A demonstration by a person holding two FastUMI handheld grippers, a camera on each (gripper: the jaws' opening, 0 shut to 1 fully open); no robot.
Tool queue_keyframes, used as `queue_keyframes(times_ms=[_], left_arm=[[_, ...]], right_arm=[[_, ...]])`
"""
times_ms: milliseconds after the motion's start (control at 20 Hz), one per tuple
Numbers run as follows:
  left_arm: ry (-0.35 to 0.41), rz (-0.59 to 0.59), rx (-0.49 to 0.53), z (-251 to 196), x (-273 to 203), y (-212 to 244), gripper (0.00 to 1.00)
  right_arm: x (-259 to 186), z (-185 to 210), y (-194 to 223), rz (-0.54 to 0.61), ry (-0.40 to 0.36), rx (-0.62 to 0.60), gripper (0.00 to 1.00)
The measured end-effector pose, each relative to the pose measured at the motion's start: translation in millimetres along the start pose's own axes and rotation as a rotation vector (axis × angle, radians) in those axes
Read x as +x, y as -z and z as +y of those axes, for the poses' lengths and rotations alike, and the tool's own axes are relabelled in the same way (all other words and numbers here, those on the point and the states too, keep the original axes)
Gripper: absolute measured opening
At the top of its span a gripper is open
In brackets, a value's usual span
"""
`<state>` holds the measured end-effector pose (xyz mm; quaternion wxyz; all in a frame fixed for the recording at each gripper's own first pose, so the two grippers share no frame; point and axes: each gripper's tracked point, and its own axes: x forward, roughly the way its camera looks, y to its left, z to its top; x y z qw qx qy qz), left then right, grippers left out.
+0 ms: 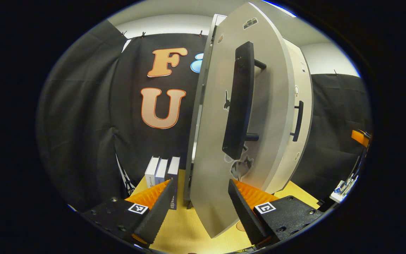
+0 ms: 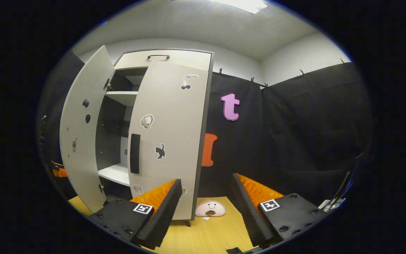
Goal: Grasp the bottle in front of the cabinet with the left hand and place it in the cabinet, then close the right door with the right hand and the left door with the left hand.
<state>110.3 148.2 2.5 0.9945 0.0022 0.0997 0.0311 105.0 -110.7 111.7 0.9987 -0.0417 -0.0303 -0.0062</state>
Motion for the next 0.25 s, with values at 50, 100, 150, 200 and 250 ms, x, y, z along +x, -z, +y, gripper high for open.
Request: queue_keyframes(times_ms=[50, 100, 150, 200, 250], left_arm=[[-0.001, -0.003, 0.007, -4, 2, 0, 0.95], [-0.005, -0.004, 0.012, -8, 5, -1, 0.95], [-0.013, -0.008, 0.013, -12, 6, -1, 0.95], [-0.019, -0.01, 0.011, -15, 8, -1, 0.95], [-0.022, -0.011, 0.009, -18, 10, 0, 0.95]], right_arm=[[3, -3, -1, -0.004, -0.006, -0.003, 0.94], [6, -6, -1, -0.007, -0.011, -0.006, 0.94], [9, -9, -1, -0.008, -0.018, -0.008, 0.94], [13, -10, -1, -0.01, -0.026, -0.009, 0.94], [15, -12, -1, -0.013, -0.037, -0.01, 0.94]])
